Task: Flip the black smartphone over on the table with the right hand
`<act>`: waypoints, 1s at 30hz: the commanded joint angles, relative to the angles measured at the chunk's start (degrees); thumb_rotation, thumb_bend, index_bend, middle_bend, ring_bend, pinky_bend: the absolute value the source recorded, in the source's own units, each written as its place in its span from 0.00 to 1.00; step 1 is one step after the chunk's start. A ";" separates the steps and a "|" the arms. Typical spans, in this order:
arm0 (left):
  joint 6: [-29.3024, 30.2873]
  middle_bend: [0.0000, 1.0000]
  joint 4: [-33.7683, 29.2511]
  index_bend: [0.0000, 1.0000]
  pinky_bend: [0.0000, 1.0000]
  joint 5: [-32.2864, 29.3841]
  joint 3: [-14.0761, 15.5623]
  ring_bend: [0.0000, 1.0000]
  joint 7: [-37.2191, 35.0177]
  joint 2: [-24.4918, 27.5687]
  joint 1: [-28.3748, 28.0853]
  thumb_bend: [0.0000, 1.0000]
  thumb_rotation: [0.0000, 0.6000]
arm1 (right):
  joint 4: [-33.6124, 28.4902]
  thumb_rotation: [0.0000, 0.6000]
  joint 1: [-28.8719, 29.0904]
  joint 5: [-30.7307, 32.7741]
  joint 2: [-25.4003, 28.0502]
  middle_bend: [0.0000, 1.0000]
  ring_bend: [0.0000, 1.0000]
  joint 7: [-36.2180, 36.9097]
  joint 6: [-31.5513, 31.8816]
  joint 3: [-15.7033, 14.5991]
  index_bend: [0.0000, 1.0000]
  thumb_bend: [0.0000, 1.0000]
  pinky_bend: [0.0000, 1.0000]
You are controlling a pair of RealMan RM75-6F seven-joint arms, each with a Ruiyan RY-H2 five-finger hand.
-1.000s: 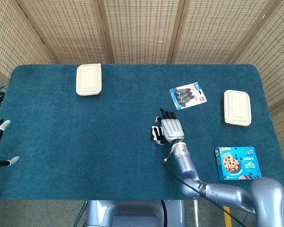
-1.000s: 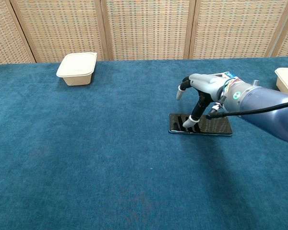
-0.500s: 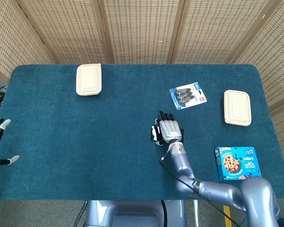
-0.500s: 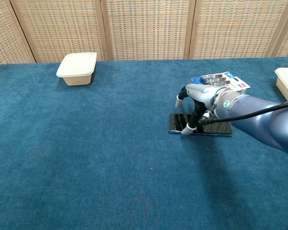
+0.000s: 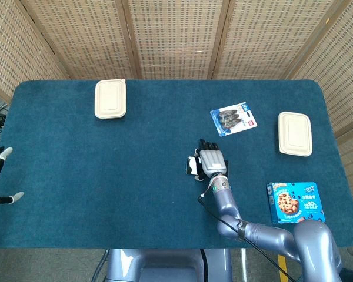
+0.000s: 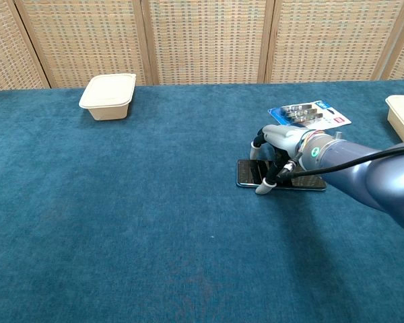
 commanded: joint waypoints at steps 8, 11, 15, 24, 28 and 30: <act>-0.25 0.00 0.11 0.00 0.00 -0.40 0.00 0.00 0.38 -0.22 -0.20 0.00 1.00 | 0.72 1.00 0.25 -0.36 -0.14 0.00 0.00 -0.59 -1.69 -1.14 0.54 0.38 0.00; -0.19 0.00 0.09 0.00 0.00 -0.51 -0.05 0.00 0.23 -0.15 -0.16 0.00 1.00 | -0.31 1.00 -0.05 -1.70 0.24 0.00 0.00 0.33 -1.28 -1.10 0.56 0.39 0.00; -0.11 0.00 0.05 0.00 0.00 -0.29 0.02 0.00 0.02 -0.09 -0.13 0.00 1.00 | -2.79 1.00 -1.01 -5.21 1.35 0.00 0.00 2.83 -0.15 -1.07 0.58 0.41 0.00; 0.69 0.00 -0.40 0.00 0.00 0.51 0.17 0.00 -0.54 0.31 0.23 0.00 1.00 | -10.31 1.00 -4.45 -13.90 5.07 0.00 0.00 11.12 2.73 -0.43 0.59 0.41 0.00; 0.96 0.00 -0.62 0.00 0.00 0.82 0.25 0.00 -0.60 0.43 0.35 0.00 1.00 | -14.20 1.00 -6.21 -17.53 6.93 0.00 0.00 15.93 3.41 0.14 0.59 0.41 0.00; 1.14 0.00 -0.75 0.00 0.00 1.05 0.32 0.00 -0.58 0.47 0.42 0.00 1.00 | -16.39 1.00 -7.41 -20.00 8.09 0.00 0.00 19.39 3.69 0.39 0.59 0.41 0.00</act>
